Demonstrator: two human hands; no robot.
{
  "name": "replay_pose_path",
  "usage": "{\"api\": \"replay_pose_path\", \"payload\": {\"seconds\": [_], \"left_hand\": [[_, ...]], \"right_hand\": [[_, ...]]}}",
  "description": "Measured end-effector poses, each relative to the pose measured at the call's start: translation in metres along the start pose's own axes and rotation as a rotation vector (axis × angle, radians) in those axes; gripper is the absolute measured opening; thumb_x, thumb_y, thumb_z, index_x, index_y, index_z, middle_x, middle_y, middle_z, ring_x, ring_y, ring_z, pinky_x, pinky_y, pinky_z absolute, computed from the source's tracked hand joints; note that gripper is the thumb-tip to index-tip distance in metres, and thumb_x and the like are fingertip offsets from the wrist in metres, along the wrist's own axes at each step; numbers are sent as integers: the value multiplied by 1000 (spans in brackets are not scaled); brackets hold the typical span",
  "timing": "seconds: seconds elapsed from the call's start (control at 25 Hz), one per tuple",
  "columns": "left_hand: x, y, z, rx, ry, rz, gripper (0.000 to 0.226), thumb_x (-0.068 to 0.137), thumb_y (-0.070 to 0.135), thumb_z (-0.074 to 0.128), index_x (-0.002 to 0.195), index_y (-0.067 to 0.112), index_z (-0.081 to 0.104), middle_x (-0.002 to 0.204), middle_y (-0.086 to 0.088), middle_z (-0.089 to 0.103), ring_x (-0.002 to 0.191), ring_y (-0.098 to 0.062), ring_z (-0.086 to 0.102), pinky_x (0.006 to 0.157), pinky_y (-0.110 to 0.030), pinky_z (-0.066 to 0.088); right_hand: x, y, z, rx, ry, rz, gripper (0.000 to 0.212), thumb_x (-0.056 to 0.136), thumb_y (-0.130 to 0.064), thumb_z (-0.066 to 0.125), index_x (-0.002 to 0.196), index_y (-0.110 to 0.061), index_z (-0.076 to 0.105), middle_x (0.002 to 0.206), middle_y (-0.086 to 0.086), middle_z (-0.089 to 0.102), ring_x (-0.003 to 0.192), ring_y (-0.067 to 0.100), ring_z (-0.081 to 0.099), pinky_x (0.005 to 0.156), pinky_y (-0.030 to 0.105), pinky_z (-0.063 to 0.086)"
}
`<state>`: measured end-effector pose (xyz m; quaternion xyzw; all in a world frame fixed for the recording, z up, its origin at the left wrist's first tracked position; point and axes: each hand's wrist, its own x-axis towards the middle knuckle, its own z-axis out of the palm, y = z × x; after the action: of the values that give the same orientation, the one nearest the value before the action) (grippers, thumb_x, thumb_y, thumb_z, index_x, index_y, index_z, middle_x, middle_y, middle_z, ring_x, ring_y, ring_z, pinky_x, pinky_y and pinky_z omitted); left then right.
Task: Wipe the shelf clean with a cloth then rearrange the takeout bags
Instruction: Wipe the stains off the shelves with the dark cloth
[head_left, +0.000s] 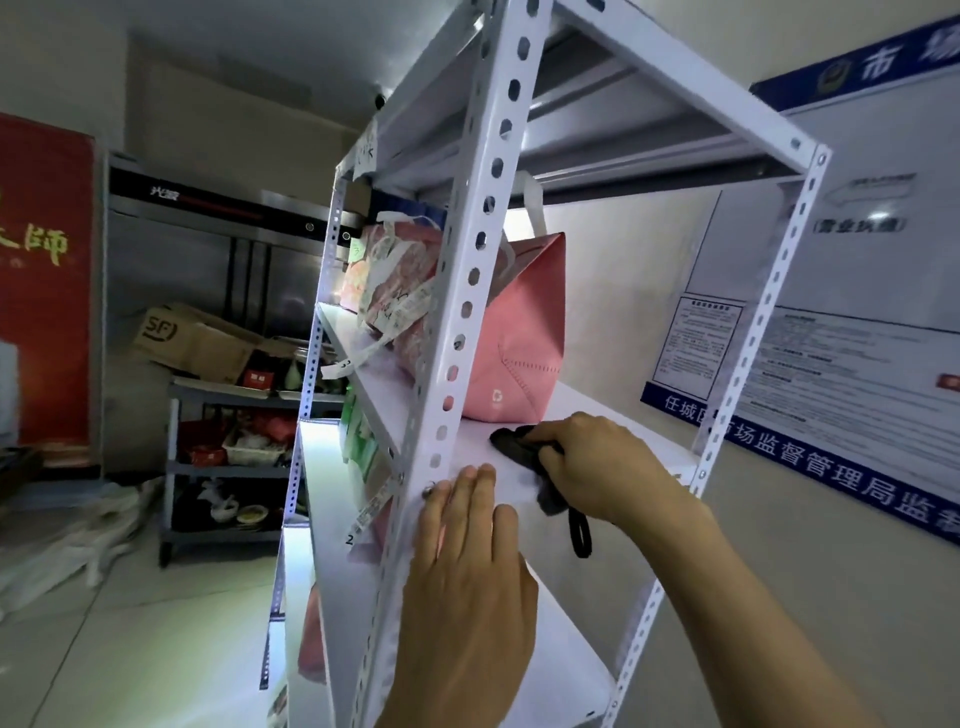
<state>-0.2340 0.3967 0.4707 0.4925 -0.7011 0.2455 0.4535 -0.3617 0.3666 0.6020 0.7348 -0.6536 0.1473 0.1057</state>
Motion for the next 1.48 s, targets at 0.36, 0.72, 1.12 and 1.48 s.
{"api": "replay_pose_path", "payload": {"seconds": [0.36, 0.72, 1.12, 1.48], "left_hand": [[3, 9, -16, -42, -158, -76, 31, 85, 21, 47, 107, 7, 64, 139, -17, 55, 132, -33, 49, 113, -52, 32], [9, 21, -19, 121, -269, -106, 43, 84, 30, 47, 108, 3, 70, 138, -19, 56, 131, -36, 49, 112, -56, 33], [12, 29, -8, 260, -191, -118, 32, 83, 30, 49, 88, 7, 71, 133, -18, 56, 126, -35, 48, 114, -53, 28], [10, 52, -2, 338, -117, -201, 24, 79, 32, 58, 84, 11, 68, 136, -15, 55, 133, -32, 45, 116, -55, 21]], "right_hand": [[12, 81, 0, 186, -14, 163, 32, 100, -24, 42, 107, -39, 69, 77, -16, 67, 77, 10, 63, 64, 26, 46], [46, 132, 16, 36, 70, 267, 30, 98, -39, 47, 109, -32, 74, 92, -1, 73, 84, 21, 64, 72, 32, 51], [50, 136, 17, -30, 70, 60, 34, 98, -39, 40, 105, -24, 70, 86, 3, 62, 79, 25, 57, 59, 29, 37], [14, 98, 16, 189, 115, -362, 32, 97, -35, 41, 113, -36, 69, 99, 2, 69, 88, 26, 58, 74, 36, 45]]}}
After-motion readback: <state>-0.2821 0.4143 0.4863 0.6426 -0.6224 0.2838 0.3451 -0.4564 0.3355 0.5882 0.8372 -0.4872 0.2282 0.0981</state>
